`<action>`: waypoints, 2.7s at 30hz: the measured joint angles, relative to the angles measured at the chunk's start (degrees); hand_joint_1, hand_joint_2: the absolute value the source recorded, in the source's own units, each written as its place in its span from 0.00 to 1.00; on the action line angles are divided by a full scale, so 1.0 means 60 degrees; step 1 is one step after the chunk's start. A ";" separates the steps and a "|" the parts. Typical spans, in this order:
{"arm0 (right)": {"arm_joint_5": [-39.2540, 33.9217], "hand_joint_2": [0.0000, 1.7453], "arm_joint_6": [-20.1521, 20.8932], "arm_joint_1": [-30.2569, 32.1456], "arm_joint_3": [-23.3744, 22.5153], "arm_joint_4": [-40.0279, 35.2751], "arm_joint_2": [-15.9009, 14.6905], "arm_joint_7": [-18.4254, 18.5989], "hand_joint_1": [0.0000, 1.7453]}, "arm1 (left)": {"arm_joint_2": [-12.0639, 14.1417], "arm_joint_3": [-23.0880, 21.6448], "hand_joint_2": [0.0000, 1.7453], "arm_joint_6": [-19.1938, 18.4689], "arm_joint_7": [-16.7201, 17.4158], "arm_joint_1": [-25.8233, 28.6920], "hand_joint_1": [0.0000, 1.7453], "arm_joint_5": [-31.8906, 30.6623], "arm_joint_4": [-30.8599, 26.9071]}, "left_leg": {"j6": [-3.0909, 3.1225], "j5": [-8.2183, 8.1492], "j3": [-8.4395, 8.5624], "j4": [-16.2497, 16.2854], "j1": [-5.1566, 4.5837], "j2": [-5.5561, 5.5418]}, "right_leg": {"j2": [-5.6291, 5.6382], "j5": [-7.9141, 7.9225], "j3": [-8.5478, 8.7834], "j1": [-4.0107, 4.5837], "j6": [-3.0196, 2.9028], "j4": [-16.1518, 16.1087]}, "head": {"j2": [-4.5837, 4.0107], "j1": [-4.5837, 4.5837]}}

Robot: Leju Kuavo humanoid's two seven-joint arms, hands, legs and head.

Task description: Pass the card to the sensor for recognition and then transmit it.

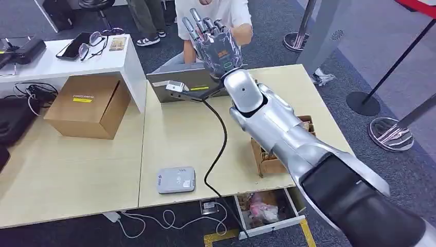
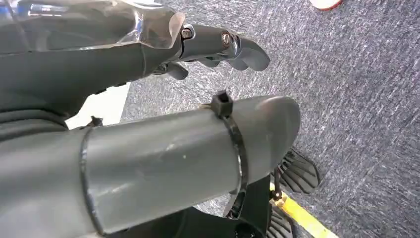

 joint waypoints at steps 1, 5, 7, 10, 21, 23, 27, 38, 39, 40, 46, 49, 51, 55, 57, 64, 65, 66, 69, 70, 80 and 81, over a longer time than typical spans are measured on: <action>0.0000 1.00 0.0000 0.0001 0.0000 0.0000 0.0000 0.0007 0.00 | 0.0000 0.0000 0.00 0.0000 -0.0007 0.0000 0.00 -0.0022 0.0000 | 0.0000 0.0000 0.0000 0.0000 0.0000 0.0000 | 0.0000 0.0000 0.0000 0.0000 0.0000 0.0000 | 0.0000 0.0000; -0.0007 1.00 0.0000 0.0023 -0.0004 0.0000 -0.0004 0.0044 0.00 | 0.0000 0.0000 0.00 0.0000 -0.0025 0.0005 0.00 -0.0047 0.0000 | 0.0000 0.0000 0.0000 0.0000 0.0000 0.0000 | 0.0001 0.0000 0.0000 0.0000 0.0000 -0.0001 | 0.0000 0.0000; -0.0007 0.00 0.0000 0.0044 -0.0004 0.0000 -0.0004 0.0047 0.00 | 0.0000 0.0000 0.00 -0.0007 -0.0080 0.0017 0.00 -0.0069 0.0000 | 0.0000 0.0000 0.0001 0.0000 0.0000 0.0000 | 0.0001 0.0000 0.0000 0.0000 0.0000 -0.0001 | 0.0000 0.0000; -0.0226 0.00 -0.0080 0.0114 -0.0090 -0.0011 -0.0015 0.0033 0.00 | 0.0000 0.0000 0.00 -0.0033 -0.0156 0.0056 0.00 -0.0076 0.0000 | 0.0000 0.0000 0.0002 0.0000 0.0000 0.0000 | 0.0001 0.0000 0.0000 0.0000 0.0000 -0.0001 | 0.0000 0.0004; -0.1654 0.00 -0.1377 0.0747 -0.0999 -0.0798 -0.0306 -0.1079 0.00 | -0.0007 0.0000 0.00 0.0007 -0.0204 0.0139 0.00 0.0099 0.0000 | 0.0000 -0.0001 0.0001 0.0002 -0.0001 -0.0001 | 0.0002 0.0000 0.0000 0.0000 0.0000 -0.0002 | 0.0000 0.0000; -0.1910 0.00 -0.1406 0.0931 -0.1173 -0.1028 -0.0379 -0.1279 0.00 | -0.0007 0.0000 0.00 0.0018 -0.0204 0.0137 0.00 0.0150 0.0000 | 0.0000 -0.0001 0.0003 0.0001 -0.0001 0.0000 | 0.0003 0.0000 0.0000 0.0000 0.0000 -0.0004 | 0.0000 0.0000; -0.2813 0.00 -0.1391 0.1663 -0.1559 -0.2162 -0.0627 -0.1855 0.00 | -0.0029 0.0000 0.00 0.0124 -0.0197 0.0137 0.00 0.0525 0.0000 | 0.0000 -0.0001 0.0005 0.0002 -0.0001 -0.0005 | -0.0001 -0.0001 0.0001 0.0001 0.0001 -0.0006 | 0.0000 0.0000; -0.3589 0.00 -0.1217 0.3277 -0.1909 -0.4940 -0.1359 -0.2088 0.00 | -0.0066 0.0000 0.00 0.0313 -0.0124 0.0115 0.00 0.1024 0.0000 | 0.0002 -0.0007 0.0003 0.0001 -0.0001 0.0001 | 0.0004 -0.0002 0.0000 0.0000 0.0002 -0.0007 | 0.0000 0.0000; -0.3735 0.00 -0.1202 0.3340 -0.1931 -0.5042 -0.1384 -0.2164 0.00 | -0.0066 0.0000 0.00 0.0310 -0.0124 0.0115 0.00 0.1078 0.0000 | 0.0002 -0.0006 0.0006 0.0002 -0.0001 0.0001 | 0.0004 -0.0002 -0.0001 0.0001 0.0002 -0.0007 | 0.0000 0.0004; -0.3917 0.00 -0.1198 0.3434 -0.1938 -0.5192 -0.1442 -0.2244 0.00 | -0.0066 0.0000 0.00 0.0299 -0.0127 0.0117 0.00 0.1128 0.0000 | 0.0002 -0.0006 0.0008 0.0001 -0.0001 0.0001 | 0.0003 -0.0002 0.0000 0.0001 0.0002 -0.0008 | 0.0000 0.0000; -0.5681 0.00 -0.0739 0.4855 -0.2186 -0.6977 -0.2029 -0.2568 0.00 | -0.0062 0.0000 0.00 -0.0022 -0.0346 0.0249 0.00 0.1326 0.0000 | 0.0010 -0.0014 -0.0003 0.0001 -0.0001 -0.0006 | -0.0005 -0.0011 0.0001 0.0001 0.0014 -0.0010 | 0.0000 0.0004; -0.6288 0.00 -0.0747 0.5726 -0.2394 -0.7837 -0.2215 -0.2798 0.00 | -0.0058 0.0000 0.00 -0.0142 -0.0423 0.0344 0.00 0.1330 -0.0004 | 0.0014 -0.0024 0.0000 0.0001 -0.0002 -0.0006 | -0.0002 -0.0015 0.0001 0.0001 0.0019 -0.0017 | 0.0000 0.0004; -0.6484 0.00 -0.0787 0.6372 -0.2550 -0.8434 -0.2281 -0.2885 0.00 | -0.0058 0.0000 0.00 -0.0204 -0.0430 0.0373 0.00 0.1352 -0.0004 | 0.0015 -0.0025 -0.0009 0.0000 -0.0002 -0.0009 | -0.0008 -0.0019 -0.0001 0.0001 0.0024 -0.0020 | 0.0000 0.0000; -0.6414 0.00 -0.0885 0.7382 -0.2816 -0.9290 -0.2331 -0.2918 0.00 | -0.0058 0.0000 0.00 -0.0255 -0.0430 0.0403 0.00 0.1355 -0.0004 | 0.0013 -0.0030 -0.0008 -0.0001 -0.0001 -0.0009 | -0.0007 -0.0020 0.0000 0.0001 0.0024 -0.0022 | 0.0000 0.0000; -0.5896 0.00 -0.0885 0.7883 -0.3056 -0.9715 -0.2331 -0.2751 0.00 | -0.0058 0.0000 0.00 -0.0306 -0.0451 0.0415 0.00 0.1355 -0.0004 | 0.0014 -0.0030 -0.0011 -0.0001 -0.0002 -0.0011 | -0.0008 -0.0020 0.0000 0.0000 0.0025 -0.0022 | 0.0000 0.0000; -0.3047 0.00 -0.0565 0.9453 -0.4050 -1.0556 -0.2397 -0.1793 0.00 | -0.0062 0.0000 0.00 -0.0477 -0.0499 0.0472 0.00 0.1260 -0.0033 | 0.0027 -0.0040 -0.0009 -0.0001 -0.0003 -0.0008 | -0.0008 -0.0021 0.0001 0.0001 0.0026 -0.0025 | 0.0000 0.0000; -0.2698 0.00 -0.0451 0.9677 -0.4223 -1.0670 -0.2452 -0.1661 0.00 | -0.0062 0.0000 0.00 -0.0492 -0.0503 0.0471 0.00 0.1239 -0.0051 | 0.0033 -0.0044 -0.0011 -0.0001 -0.0004 -0.0010 | -0.0011 -0.0025 0.0003 0.0001 0.0032 -0.0024 | 0.0000 0.0004; -0.2425 0.00 -0.0349 0.9862 -0.4354 -1.0739 -0.2485 -0.1577 0.00 | -0.0062 0.0000 0.00 -0.0503 -0.0503 0.0478 0.00 0.1235 -0.0062 | 0.0034 -0.0044 -0.0013 -0.0001 -0.0004 -0.0011 | -0.0011 -0.0028 0.0003 0.0000 0.0037 -0.0025 | 0.0000 0.0004; -0.1978 0.00 -0.0023 1.0322 -0.4724 -1.0943 -0.2644 -0.1453 0.00 | -0.0062 0.0000 0.00 -0.0524 -0.0503 0.0486 0.00 0.1220 -0.0095 | 0.0036 -0.0045 -0.0013 -0.0001 -0.0007 -0.0008 | -0.0008 -0.0028 0.0004 0.0000 0.0037 -0.0025 | 0.0000 0.0004; -0.1916 0.00 0.0103 1.0440 -0.4813 -1.0998 -0.2692 -0.1443 0.00 | -0.0069 0.0000 0.00 -0.0528 -0.0499 0.0488 0.00 0.1220 -0.0098 | 0.0036 -0.0045 -0.0013 -0.0001 -0.0007 -0.0008 | -0.0008 -0.0028 0.0003 0.0000 0.0037 -0.0025 | 0.0000 0.0004; -0.2605 0.00 0.3087 1.0372 -0.5169 -1.1216 -0.4048 -0.1374 0.00 | -0.0106 0.0000 0.00 -0.0488 -0.0466 0.0488 0.00 0.1413 -0.0142 | 0.0045 -0.0048 -0.0015 -0.0001 -0.0014 -0.0004 | -0.0007 -0.0023 0.0007 -0.0024 0.0044 -0.0025 | 0.0000 0.0000; -0.2773 0.00 0.3327 1.0237 -0.5165 -1.1209 -0.4201 -0.1439 0.00 | -0.0106 0.0000 0.00 -0.0488 -0.0466 0.0489 0.00 0.1413 -0.0142 | 0.0046 -0.0047 -0.0014 0.0000 -0.0019 -0.0003 | -0.0007 -0.0022 0.0007 -0.0025 0.0045 -0.0025 | 0.0000 0.0004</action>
